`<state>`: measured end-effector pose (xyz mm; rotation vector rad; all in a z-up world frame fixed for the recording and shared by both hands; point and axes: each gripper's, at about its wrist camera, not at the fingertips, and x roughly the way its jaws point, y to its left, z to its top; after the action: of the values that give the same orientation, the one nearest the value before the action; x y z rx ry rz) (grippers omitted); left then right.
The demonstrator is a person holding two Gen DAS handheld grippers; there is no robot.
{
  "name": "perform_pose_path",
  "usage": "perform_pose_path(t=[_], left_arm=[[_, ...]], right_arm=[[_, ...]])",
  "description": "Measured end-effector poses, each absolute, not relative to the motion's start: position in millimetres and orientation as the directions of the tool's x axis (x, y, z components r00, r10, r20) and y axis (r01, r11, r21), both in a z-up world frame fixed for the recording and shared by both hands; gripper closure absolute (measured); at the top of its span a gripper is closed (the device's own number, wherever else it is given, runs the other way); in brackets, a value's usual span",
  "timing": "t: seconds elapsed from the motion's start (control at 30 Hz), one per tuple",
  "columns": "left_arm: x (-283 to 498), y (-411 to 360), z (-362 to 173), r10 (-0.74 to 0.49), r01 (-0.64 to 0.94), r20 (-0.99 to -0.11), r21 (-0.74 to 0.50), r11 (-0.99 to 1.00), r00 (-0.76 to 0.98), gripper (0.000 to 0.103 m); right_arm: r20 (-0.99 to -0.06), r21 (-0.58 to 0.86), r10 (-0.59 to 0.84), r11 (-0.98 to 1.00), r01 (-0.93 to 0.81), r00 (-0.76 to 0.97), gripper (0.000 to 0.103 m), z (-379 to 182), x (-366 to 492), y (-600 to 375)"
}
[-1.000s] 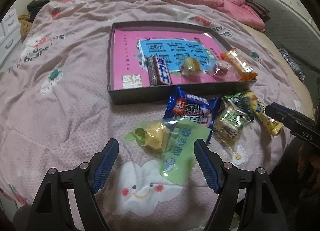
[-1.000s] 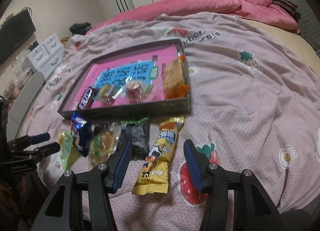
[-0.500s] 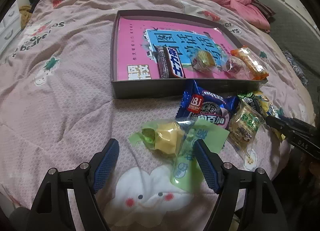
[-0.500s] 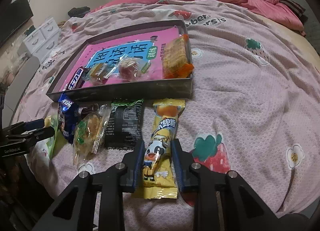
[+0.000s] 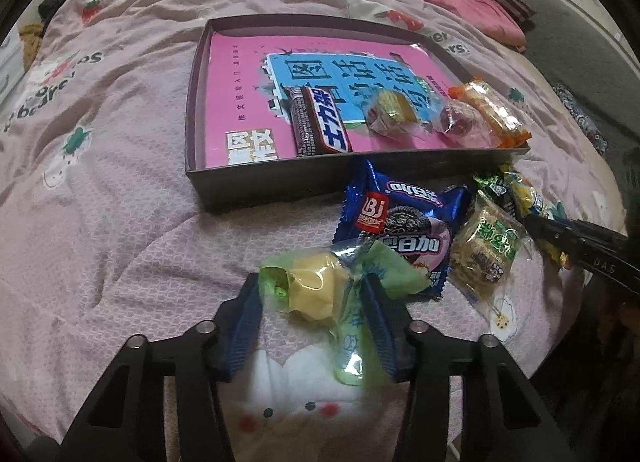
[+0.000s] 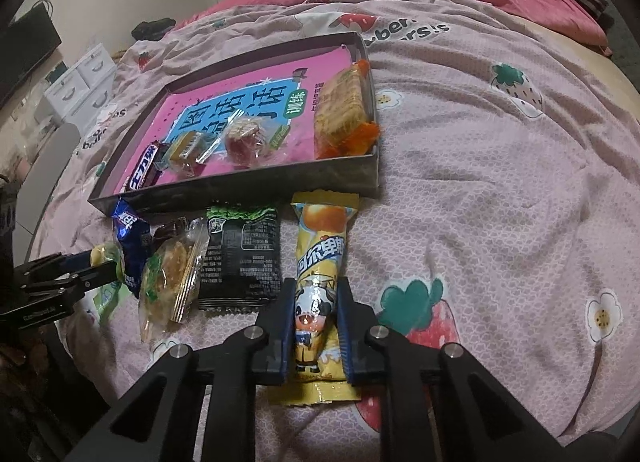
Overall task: Organize snacks
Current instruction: 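Grasp the green-yellow candy bag with the left tool while the right tool grasps the yellow cow-print packet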
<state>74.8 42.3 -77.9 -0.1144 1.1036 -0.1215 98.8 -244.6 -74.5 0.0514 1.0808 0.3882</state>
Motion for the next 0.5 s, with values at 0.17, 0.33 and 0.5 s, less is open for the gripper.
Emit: perform_pose_path(t=[0.17,0.33,0.5], left_arm=[[74.3,51.2,-75.8,-0.181,0.031,-0.876,-0.187,0.982,0.447,0.064],[69.8,52.9,-70.5,-0.183,0.028,-0.868,-0.192,0.981,0.462,0.065],[62.7,55.9,-59.7,-0.184,0.024,-0.85,-0.198,0.98,0.493,0.065]], right_arm=[[-0.839,0.252,0.354,0.926,-0.281,0.414,0.087,-70.9,96.7,-248.8],[-0.816,0.262,0.376,0.918,-0.298,0.44,0.087,-60.8,91.1,-249.0],[-0.785,0.278,0.401,0.909,-0.309,0.472,0.087,-49.6,85.7,-250.9]])
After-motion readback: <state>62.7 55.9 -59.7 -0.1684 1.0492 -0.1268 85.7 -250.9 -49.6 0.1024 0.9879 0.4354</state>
